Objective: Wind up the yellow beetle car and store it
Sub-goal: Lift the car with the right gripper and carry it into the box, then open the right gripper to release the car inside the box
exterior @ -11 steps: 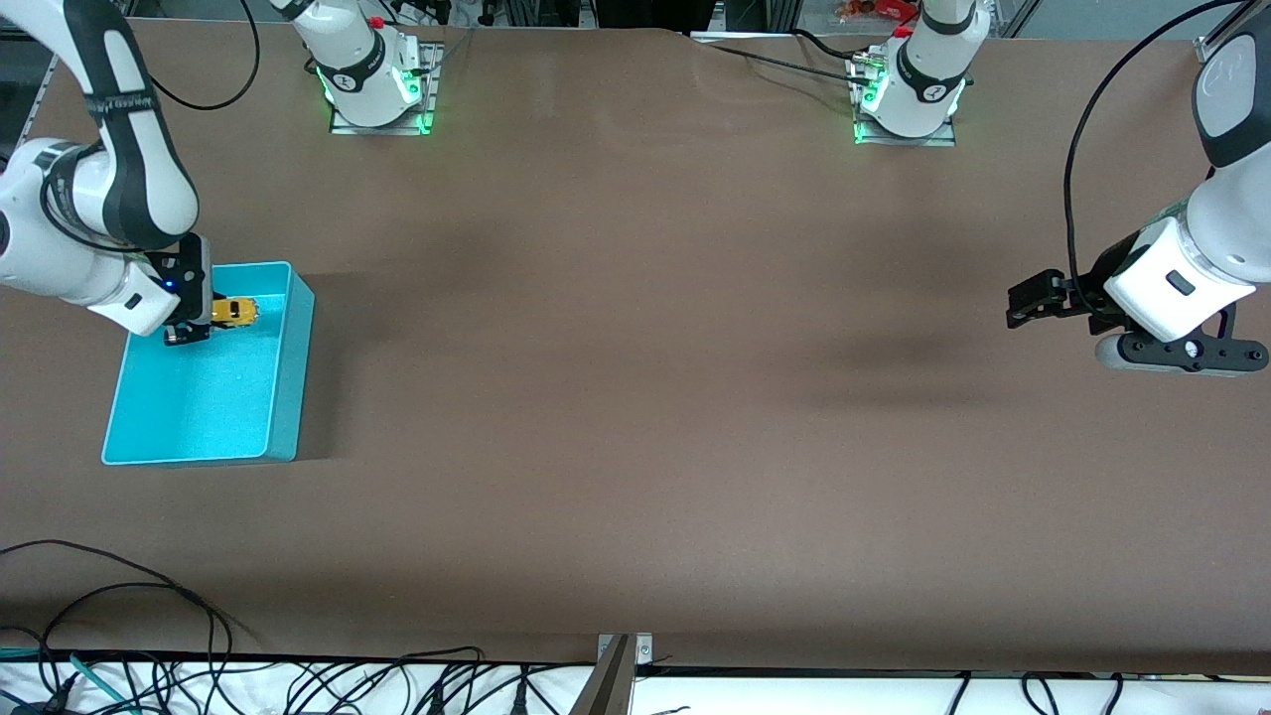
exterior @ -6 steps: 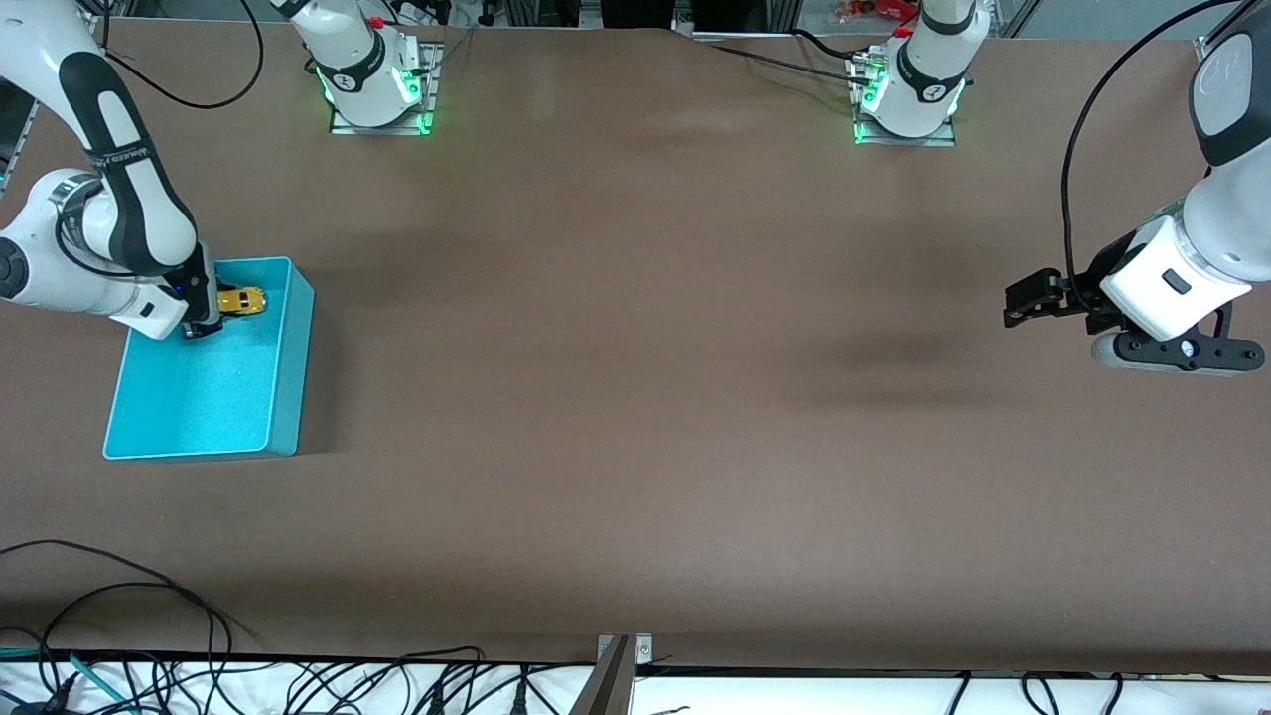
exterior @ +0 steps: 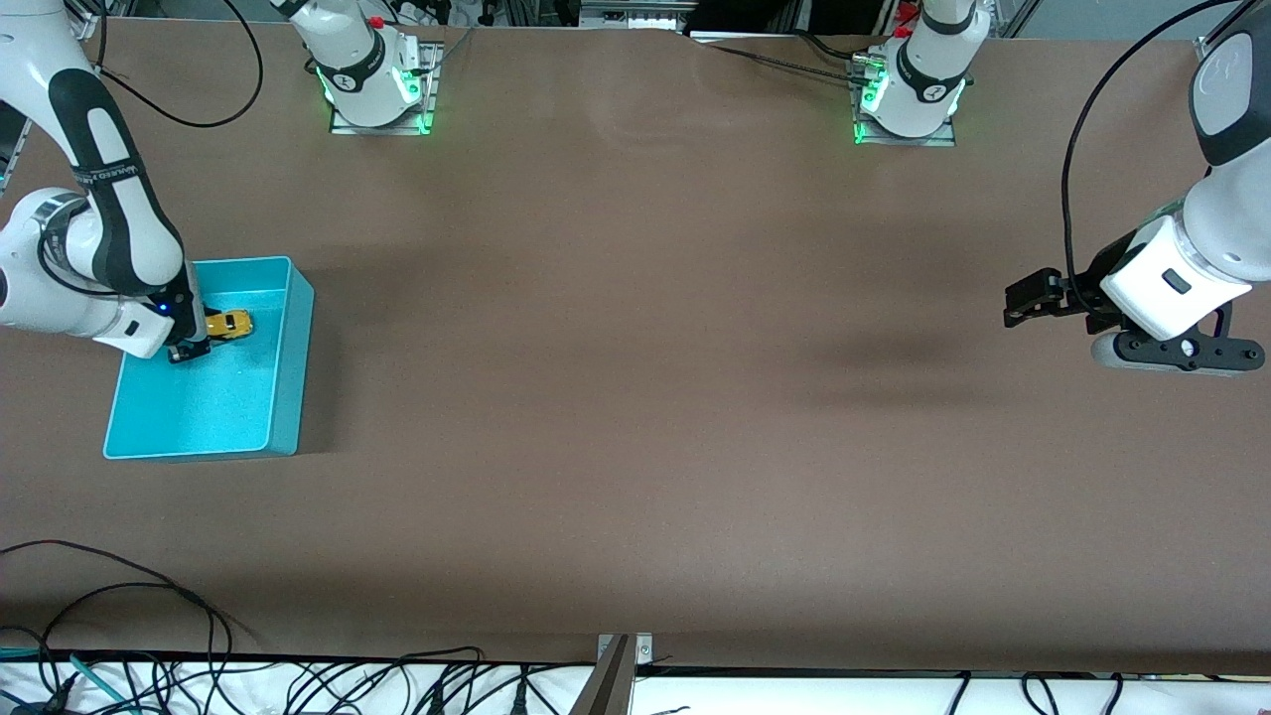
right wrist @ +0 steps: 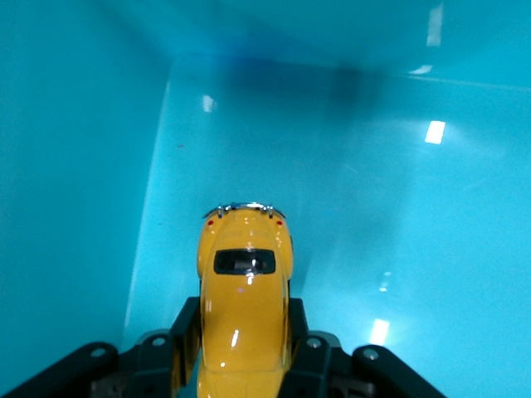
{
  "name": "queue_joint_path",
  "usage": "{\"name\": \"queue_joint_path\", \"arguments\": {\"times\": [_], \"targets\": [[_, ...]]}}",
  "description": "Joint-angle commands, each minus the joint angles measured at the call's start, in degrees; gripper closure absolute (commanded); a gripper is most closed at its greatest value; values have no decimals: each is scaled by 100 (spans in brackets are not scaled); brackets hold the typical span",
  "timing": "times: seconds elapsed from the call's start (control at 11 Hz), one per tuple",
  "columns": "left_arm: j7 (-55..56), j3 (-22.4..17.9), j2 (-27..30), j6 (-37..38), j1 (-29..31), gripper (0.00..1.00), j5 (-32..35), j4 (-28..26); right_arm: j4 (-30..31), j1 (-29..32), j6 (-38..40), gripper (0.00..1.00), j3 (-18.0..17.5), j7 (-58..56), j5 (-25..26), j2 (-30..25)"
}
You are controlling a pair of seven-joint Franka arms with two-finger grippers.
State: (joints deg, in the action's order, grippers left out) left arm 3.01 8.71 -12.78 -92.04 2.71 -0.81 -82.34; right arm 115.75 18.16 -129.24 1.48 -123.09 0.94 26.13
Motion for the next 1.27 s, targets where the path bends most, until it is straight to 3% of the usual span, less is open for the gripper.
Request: {"name": "queue_joint_path", "arguments": {"times": [0.0, 0.09, 0.36, 0.73, 1.18], "targets": [[-116, 25, 65, 99, 19, 0, 54, 34, -211, 100, 74, 74, -112, -180, -103, 234], [-108, 25, 65, 99, 19, 0, 54, 34, -228, 143, 75, 1, -112, -180, -138, 304], [-116, 25, 65, 99, 19, 0, 54, 34, -246, 179, 197, 0, -112, -137, -191, 244], [-116, 34, 65, 99, 19, 0, 54, 34, -694, 170, 1155, 0, -252, 73, -270, -150], [-108, 34, 65, 99, 19, 0, 54, 34, -580, 144, 1200, 0, -577, 2530, -200, -731]]}}
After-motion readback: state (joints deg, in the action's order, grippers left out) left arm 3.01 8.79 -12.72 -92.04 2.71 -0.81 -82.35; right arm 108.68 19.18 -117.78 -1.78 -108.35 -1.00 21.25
